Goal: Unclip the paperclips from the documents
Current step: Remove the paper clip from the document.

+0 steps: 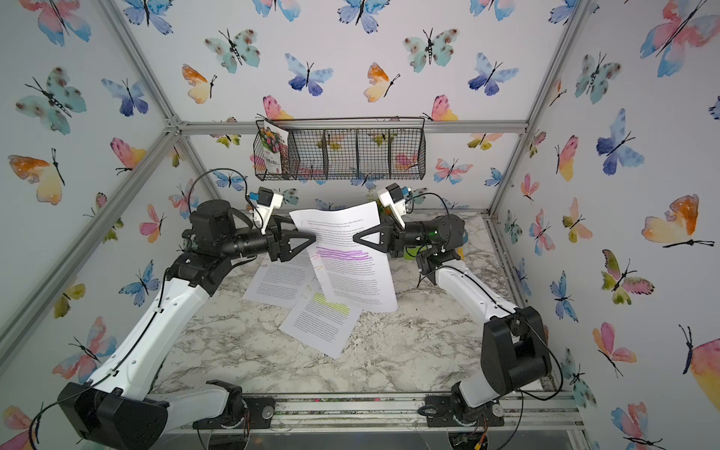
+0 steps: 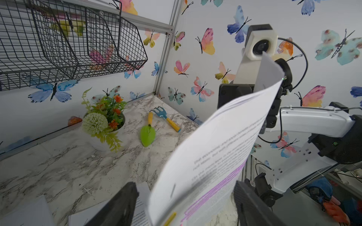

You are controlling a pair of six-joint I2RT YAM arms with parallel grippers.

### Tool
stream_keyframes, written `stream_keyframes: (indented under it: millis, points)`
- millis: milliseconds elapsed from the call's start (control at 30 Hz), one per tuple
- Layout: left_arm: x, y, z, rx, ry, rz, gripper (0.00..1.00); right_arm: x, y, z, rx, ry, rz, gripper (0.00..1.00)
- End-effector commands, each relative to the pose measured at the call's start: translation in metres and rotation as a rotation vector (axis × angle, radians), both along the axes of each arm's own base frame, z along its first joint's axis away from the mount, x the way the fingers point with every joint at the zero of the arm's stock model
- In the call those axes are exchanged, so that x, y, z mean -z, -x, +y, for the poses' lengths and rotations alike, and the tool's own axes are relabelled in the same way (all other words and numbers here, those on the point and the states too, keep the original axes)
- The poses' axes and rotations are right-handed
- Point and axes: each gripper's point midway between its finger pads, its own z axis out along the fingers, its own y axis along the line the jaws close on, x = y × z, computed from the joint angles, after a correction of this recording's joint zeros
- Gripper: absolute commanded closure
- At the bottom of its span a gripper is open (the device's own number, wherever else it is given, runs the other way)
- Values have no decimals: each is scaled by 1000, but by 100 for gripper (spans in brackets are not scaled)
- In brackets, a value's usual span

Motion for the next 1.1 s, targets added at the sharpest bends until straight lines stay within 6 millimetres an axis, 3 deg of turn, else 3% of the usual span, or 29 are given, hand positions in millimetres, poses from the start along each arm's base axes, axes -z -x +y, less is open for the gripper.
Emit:
stream_keyframes:
  millis: [0,133,167,267,367,600,667,1067]
  points:
    - [-1,1,-1,7,-11,-31,17,-15,5,-1,-9,-19,-59,98]
    - [-5,9,-8,78,29,-1,23,-21,4,-1,8,-42,-71,98]
    - [-6,11,-11,95,36,8,31,-22,2,-1,13,-50,-73,98]
    - [-9,18,-17,132,40,19,74,-25,-2,0,19,-76,-73,97]
    - [-10,17,-15,114,36,12,96,-27,-3,0,9,-92,-70,97]
    - [-15,15,-9,49,23,-32,100,-23,-4,0,9,-94,-60,97]
    - [-15,14,-7,32,21,-32,87,-20,-3,0,6,-85,-55,98]
    - [-13,15,-1,-8,1,-42,88,-13,-2,1,4,-55,-55,97]
